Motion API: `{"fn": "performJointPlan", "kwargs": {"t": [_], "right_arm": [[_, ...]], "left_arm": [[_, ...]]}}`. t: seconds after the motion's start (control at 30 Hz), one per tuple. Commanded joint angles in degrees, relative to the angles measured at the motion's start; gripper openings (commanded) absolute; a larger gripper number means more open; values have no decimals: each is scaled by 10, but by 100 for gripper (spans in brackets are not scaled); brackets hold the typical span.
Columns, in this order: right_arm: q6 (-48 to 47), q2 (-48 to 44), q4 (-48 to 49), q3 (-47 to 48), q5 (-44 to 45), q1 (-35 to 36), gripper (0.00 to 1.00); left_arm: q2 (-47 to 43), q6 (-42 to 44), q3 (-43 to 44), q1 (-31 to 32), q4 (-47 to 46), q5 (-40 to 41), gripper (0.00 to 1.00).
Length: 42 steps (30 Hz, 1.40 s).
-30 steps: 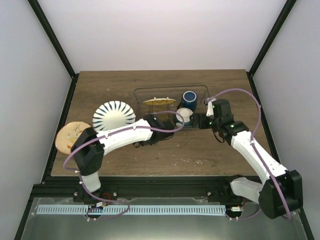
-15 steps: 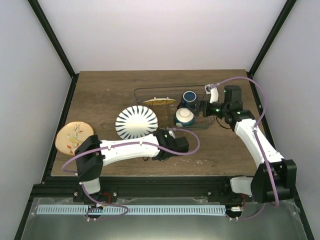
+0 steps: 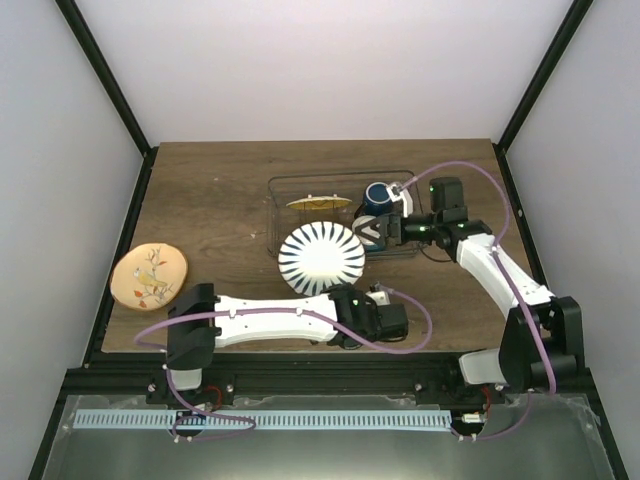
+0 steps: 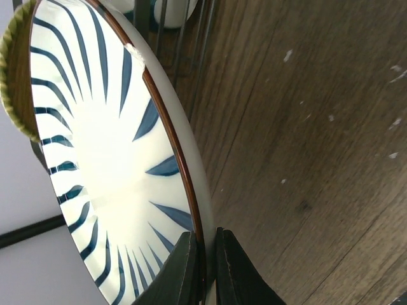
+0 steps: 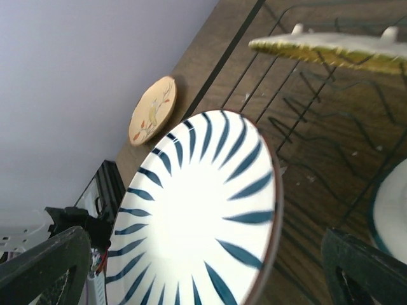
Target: Load the mixed dishes into the dish rack
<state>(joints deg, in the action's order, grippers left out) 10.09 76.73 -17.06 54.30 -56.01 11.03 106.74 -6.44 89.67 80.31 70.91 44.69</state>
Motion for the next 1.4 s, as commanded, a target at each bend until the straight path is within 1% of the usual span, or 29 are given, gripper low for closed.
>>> {"fn": "performJointPlan", "kwargs": {"t": [0.0, 0.27, 0.43, 0.57, 0.73, 1.1, 1.17, 1.37], "right_arm": [[3, 9, 13, -11, -18, 22, 100], [15, 10, 27, -44, -25, 32, 100], [14, 18, 33, -51, -42, 37, 97], [10, 22, 26, -49, -28, 42, 97], [0, 20, 8, -38, -3, 41, 98], [-16, 3, -39, -24, 99, 41, 100], [-17, 2, -42, -24, 102, 39, 100], [-13, 15, -25, -38, 68, 40, 100]], "left_arm": [[9, 36, 41, 18, -16, 64, 0], [37, 77, 78, 40, -31, 86, 0], [52, 94, 98, 50, -46, 89, 0], [56, 103, 105, 53, -53, 91, 0], [53, 98, 87, 54, -55, 90, 0], [48, 65, 47, 35, -55, 89, 0], [45, 62, 40, 32, -56, 89, 0], [35, 63, 33, 31, -69, 92, 0]]}}
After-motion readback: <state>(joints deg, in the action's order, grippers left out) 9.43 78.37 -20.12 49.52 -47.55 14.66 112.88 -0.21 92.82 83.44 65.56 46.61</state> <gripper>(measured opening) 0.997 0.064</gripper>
